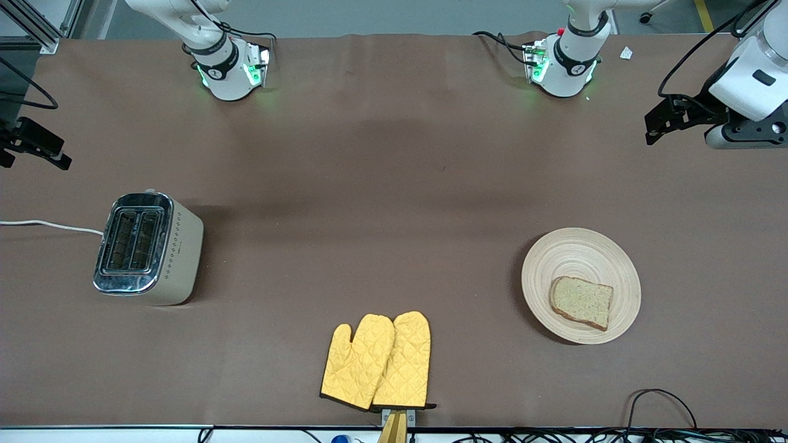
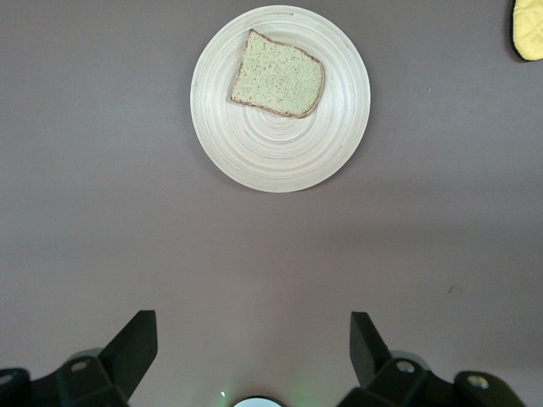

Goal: Move plate and put bread in toaster

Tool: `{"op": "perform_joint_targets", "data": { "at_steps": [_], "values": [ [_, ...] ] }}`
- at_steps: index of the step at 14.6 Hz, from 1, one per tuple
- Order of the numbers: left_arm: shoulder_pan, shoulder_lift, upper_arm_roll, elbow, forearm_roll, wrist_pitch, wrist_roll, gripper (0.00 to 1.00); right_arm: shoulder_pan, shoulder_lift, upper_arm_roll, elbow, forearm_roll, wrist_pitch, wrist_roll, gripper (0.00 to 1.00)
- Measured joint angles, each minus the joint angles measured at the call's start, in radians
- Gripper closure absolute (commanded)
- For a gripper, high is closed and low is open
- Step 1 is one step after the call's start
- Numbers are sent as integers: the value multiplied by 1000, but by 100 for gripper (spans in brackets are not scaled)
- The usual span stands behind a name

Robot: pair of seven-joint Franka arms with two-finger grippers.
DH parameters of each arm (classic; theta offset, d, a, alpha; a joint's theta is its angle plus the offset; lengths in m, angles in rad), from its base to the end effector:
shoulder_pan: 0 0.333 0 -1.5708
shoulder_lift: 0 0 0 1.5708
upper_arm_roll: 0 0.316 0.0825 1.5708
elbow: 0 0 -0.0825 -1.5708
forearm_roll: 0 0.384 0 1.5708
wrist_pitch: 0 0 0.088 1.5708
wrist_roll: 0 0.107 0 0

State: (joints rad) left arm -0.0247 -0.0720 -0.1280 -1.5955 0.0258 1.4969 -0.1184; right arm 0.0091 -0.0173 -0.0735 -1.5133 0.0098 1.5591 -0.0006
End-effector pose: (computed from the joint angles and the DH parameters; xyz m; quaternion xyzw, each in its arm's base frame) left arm 0.5185 -0.0796 0.6451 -0.9996 0.0161 0.0111 0.0191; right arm 0.5473 -0.0346 0.6601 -0.9990 0.0317 -0.0317 0.0045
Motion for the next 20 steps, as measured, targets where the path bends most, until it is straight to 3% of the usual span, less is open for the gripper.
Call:
{"op": "perform_joint_targets", "data": {
  "at_steps": [5,9,15,20],
  "values": [
    [1,7,0,3,0,0,0,0,0,0,0,0,0,0,0,0],
    [23,102,31,69,-20,4,24,0,0,0,-1,0,0,0,0,0],
    [242,326,54,83,-222,185,179,0,-1,0,-1,-1,0,0,0,0],
    [363,522,55,89,-425,361,370,0,-1,0,-1,-2,0,0,0,0]
  ]
}}
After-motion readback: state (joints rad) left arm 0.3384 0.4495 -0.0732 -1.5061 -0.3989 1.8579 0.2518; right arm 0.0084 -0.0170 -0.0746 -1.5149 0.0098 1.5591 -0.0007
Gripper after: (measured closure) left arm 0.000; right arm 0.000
